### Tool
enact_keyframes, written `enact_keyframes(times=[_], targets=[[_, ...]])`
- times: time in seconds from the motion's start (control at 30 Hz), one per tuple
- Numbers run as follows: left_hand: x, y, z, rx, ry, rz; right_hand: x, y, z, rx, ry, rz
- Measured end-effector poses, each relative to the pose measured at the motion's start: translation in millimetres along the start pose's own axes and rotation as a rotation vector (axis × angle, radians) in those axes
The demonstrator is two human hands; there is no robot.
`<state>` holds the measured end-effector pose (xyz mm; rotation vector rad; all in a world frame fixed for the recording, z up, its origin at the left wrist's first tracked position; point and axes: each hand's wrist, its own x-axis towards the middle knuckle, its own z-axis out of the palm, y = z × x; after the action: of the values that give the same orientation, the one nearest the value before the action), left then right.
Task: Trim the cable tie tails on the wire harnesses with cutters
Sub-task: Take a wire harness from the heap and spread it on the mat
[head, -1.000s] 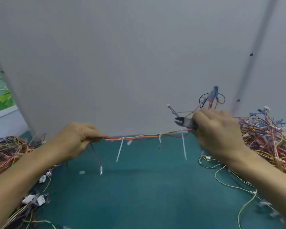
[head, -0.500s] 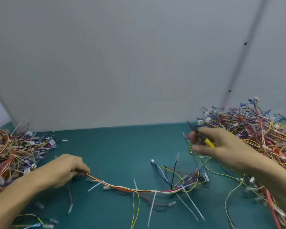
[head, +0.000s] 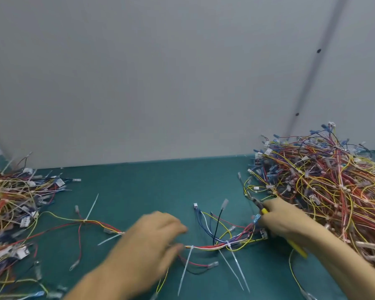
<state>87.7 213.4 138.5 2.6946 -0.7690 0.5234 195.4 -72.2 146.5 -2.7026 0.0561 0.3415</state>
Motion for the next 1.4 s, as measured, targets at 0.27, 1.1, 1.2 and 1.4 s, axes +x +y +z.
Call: enact_keyframes(times=[0.27, 1.1, 1.2, 1.4], targets=[[21.5, 30.6, 36.6, -0.171, -0.065, -0.157, 1.5, -1.4, -5.5, 0.416, 0.129, -0.010], [61.0, -2.4, 40.4, -0.964, -0.445, -0.977, 24.7, -37.7, -43.3, 0.035, 0.062, -0.448], [58.9, -9.4, 34.7, -1.088, -0.415, -1.000, 2.2, 8.3, -40.4, 0.004, -0.265, -0.448], [62.1, -26.4, 18.3, -1.298, -0.380, -1.044, -16.1, 18.8, -19.6, 0.169, -0.265, -0.511]])
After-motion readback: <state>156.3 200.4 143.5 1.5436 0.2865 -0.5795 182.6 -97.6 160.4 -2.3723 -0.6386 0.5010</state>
